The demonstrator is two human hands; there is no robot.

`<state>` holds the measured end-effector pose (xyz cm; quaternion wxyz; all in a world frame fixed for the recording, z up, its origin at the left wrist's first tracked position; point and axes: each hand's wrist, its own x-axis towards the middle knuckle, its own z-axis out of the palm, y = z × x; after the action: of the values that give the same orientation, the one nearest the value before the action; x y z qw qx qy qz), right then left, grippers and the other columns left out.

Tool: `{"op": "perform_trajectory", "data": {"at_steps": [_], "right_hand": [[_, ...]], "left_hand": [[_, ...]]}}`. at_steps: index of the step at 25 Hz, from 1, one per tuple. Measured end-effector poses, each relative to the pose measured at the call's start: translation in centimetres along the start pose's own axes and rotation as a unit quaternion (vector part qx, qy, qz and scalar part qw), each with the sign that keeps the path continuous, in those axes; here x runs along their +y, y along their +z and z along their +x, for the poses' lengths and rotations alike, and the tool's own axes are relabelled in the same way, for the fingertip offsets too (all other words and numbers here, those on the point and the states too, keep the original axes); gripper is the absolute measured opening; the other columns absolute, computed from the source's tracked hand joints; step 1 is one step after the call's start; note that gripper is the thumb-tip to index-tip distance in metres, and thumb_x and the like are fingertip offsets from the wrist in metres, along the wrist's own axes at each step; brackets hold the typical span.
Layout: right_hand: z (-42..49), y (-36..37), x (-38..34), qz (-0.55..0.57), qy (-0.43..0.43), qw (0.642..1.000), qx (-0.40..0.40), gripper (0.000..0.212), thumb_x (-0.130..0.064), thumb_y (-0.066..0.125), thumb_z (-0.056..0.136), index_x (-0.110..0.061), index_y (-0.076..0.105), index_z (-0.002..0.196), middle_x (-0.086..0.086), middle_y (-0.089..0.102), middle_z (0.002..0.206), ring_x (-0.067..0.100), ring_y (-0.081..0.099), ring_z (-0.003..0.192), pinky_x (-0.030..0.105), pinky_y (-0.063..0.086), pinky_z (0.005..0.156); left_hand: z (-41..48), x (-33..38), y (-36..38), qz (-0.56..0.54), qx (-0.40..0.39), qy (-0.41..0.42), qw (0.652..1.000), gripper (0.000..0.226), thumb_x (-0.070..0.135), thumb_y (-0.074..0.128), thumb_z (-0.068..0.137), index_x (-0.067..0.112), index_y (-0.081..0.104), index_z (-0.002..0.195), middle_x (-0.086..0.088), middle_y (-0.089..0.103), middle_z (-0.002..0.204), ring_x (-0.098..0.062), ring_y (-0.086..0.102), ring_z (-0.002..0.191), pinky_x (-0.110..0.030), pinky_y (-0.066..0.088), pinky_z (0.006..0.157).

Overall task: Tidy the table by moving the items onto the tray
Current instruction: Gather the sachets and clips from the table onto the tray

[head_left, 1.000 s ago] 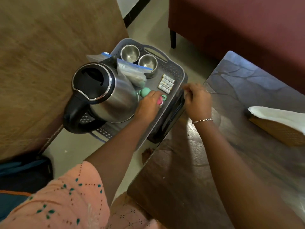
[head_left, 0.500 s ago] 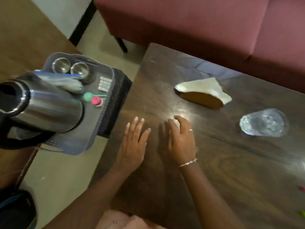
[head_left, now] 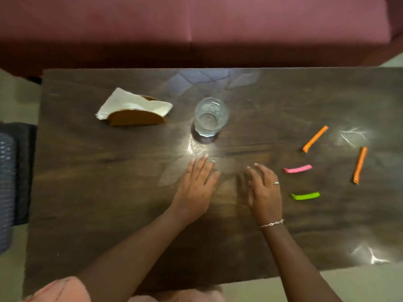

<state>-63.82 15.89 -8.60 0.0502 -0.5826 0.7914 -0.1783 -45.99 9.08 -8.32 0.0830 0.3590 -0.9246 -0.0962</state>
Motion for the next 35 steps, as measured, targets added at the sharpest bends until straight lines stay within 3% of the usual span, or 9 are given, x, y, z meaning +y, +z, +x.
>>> {"op": "perform_trajectory", "data": {"at_steps": [8,14,16,19,22,25,28,31,35], "right_hand": [[-2.3,-4.6,14.6,-0.011,0.164,0.985,0.054,0.03,-0.002,0.042,0.073,0.002,0.065,0.091,0.022,0.064,0.092,0.039,0.058,0.087,0.032,0.037,0.08],[-4.0,-3.8,18.3,-0.01,0.05,0.998,-0.045,0.039,-0.008,0.035,0.069,0.0,0.07,0.085,0.02,0.067,0.092,0.025,0.054,0.09,0.032,0.042,0.078],[-4.0,-3.4,18.4,-0.028,0.022,0.998,-0.057,0.032,-0.011,0.041,0.074,-0.001,0.07,0.082,0.019,0.067,0.09,0.033,0.062,0.084,0.035,0.051,0.073],[-3.6,-3.0,18.2,-0.034,0.012,0.998,-0.06,0.027,-0.011,0.044,0.074,-0.002,0.069,0.076,0.016,0.067,0.085,0.034,0.064,0.077,0.037,0.054,0.068],[-2.9,-3.0,17.7,-0.012,0.042,0.997,-0.058,0.023,-0.013,0.046,0.076,-0.004,0.067,0.074,0.014,0.066,0.084,0.034,0.062,0.077,0.036,0.053,0.066],[-2.5,-3.2,15.9,0.001,0.055,0.998,-0.033,0.025,-0.018,0.046,0.077,-0.004,0.067,0.077,0.011,0.068,0.086,0.029,0.061,0.08,0.031,0.045,0.07],[-1.6,-2.9,12.7,0.018,0.02,0.999,-0.035,0.027,-0.018,0.045,0.076,-0.004,0.068,0.077,0.01,0.072,0.084,0.026,0.067,0.075,0.024,0.039,0.071],[-0.7,-1.7,9.0,0.026,-0.021,0.997,-0.066,0.027,-0.019,0.045,0.077,-0.005,0.068,0.078,0.009,0.073,0.082,0.026,0.069,0.072,0.028,0.046,0.068],[0.7,1.0,2.3,0.026,-0.065,0.99,-0.123,0.027,-0.025,0.043,0.076,-0.008,0.064,0.076,0.009,0.068,0.069,0.03,0.064,0.062,0.032,0.049,0.06]], "left_hand": [[9.7,9.1,4.2,-0.017,-0.048,0.136,0.989,0.025,0.012,0.076,0.065,0.012,0.065,0.088,-0.007,0.066,0.092,-0.026,0.06,0.107,-0.044,0.038,0.104],[16.2,13.6,6.5,-0.044,-0.109,0.141,0.983,0.038,0.019,0.088,0.04,0.014,0.063,0.069,-0.002,0.062,0.068,-0.021,0.063,0.066,-0.03,0.053,0.075],[17.4,15.0,7.3,-0.054,-0.149,0.114,0.981,0.042,0.025,0.088,0.043,0.013,0.062,0.074,-0.003,0.064,0.074,-0.023,0.062,0.072,-0.029,0.049,0.068],[18.3,16.1,8.5,-0.01,-0.195,0.097,0.976,0.024,0.014,0.062,0.083,0.009,0.056,0.105,-0.01,0.059,0.109,-0.029,0.051,0.105,-0.037,0.038,0.085],[17.6,15.4,8.5,-0.034,-0.18,0.037,0.982,0.021,0.004,0.044,0.09,0.009,0.054,0.107,-0.009,0.057,0.113,-0.029,0.048,0.107,-0.037,0.036,0.086],[15.3,13.1,7.0,-0.124,-0.123,-0.06,0.983,0.014,0.009,0.047,0.091,0.009,0.057,0.101,-0.009,0.058,0.107,-0.028,0.05,0.101,-0.036,0.037,0.081],[11.2,9.4,5.1,-0.203,-0.088,-0.134,0.966,0.01,0.011,0.055,0.087,0.007,0.06,0.095,-0.01,0.059,0.098,-0.026,0.051,0.094,-0.029,0.035,0.075],[7.3,5.1,3.2,-0.265,-0.044,-0.217,0.938,0.006,0.002,0.066,0.076,0.003,0.063,0.081,-0.013,0.061,0.083,-0.028,0.054,0.078,-0.026,0.03,0.064],[2.2,-1.8,0.2,-0.301,0.01,-0.319,0.899,0.008,0.0,0.07,0.072,0.004,0.065,0.076,-0.006,0.057,0.074,-0.019,0.053,0.066,-0.03,0.041,0.062]]}}
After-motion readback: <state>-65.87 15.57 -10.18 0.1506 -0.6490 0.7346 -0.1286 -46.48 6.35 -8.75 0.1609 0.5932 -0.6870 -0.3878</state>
